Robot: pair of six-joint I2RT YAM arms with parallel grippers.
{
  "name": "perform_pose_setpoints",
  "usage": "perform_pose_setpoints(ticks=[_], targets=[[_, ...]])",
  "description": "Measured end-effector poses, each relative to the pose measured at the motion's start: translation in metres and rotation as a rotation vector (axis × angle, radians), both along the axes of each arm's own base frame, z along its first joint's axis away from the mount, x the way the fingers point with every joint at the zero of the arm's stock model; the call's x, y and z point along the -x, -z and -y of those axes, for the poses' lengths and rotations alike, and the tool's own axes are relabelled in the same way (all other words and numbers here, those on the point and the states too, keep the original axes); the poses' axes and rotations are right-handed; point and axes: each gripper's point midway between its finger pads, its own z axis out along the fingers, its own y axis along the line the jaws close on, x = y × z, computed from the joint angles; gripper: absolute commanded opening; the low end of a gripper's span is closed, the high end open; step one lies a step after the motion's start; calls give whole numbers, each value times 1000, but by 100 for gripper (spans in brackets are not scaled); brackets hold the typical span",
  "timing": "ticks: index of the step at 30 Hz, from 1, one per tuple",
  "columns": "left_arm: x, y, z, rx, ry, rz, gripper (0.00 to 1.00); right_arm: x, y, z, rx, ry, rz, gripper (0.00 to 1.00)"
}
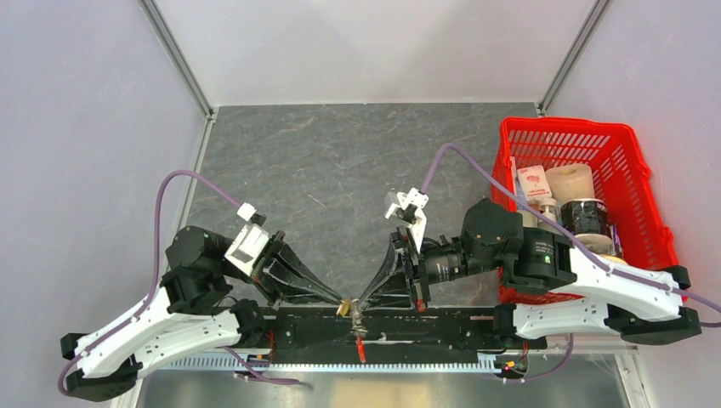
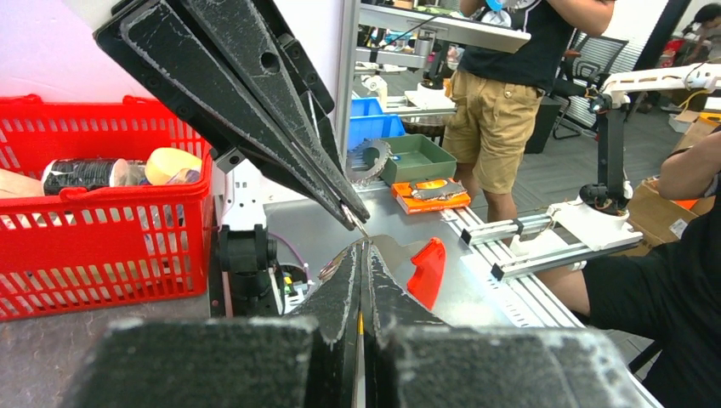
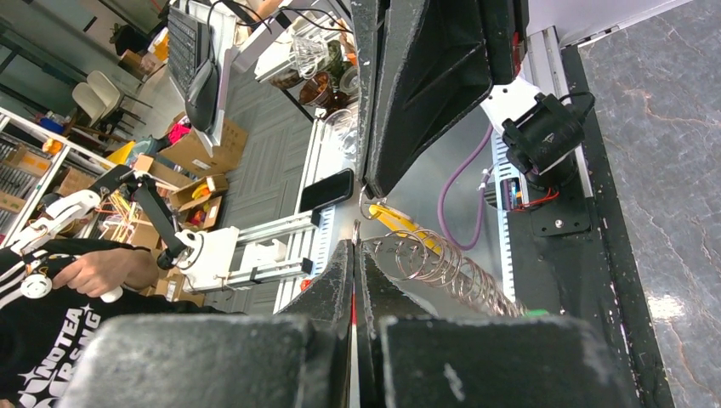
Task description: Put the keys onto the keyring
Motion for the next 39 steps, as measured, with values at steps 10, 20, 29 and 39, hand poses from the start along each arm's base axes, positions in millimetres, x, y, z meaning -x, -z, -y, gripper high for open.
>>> perform_pose_setpoints(ticks=[10, 20, 29, 39], targets=[[1, 0, 0, 6, 10, -1, 2, 3, 0, -9, -6, -28, -8, 0], [3, -1, -3, 15, 12, 4, 2, 3, -2, -9, -16, -32, -8, 0], [7, -5, -6, 32, 28, 15, 2, 4, -2, -10, -17, -32, -9, 0], [8, -7, -6, 39, 31, 17, 2, 5, -3, -16, -25, -45, -18, 0]])
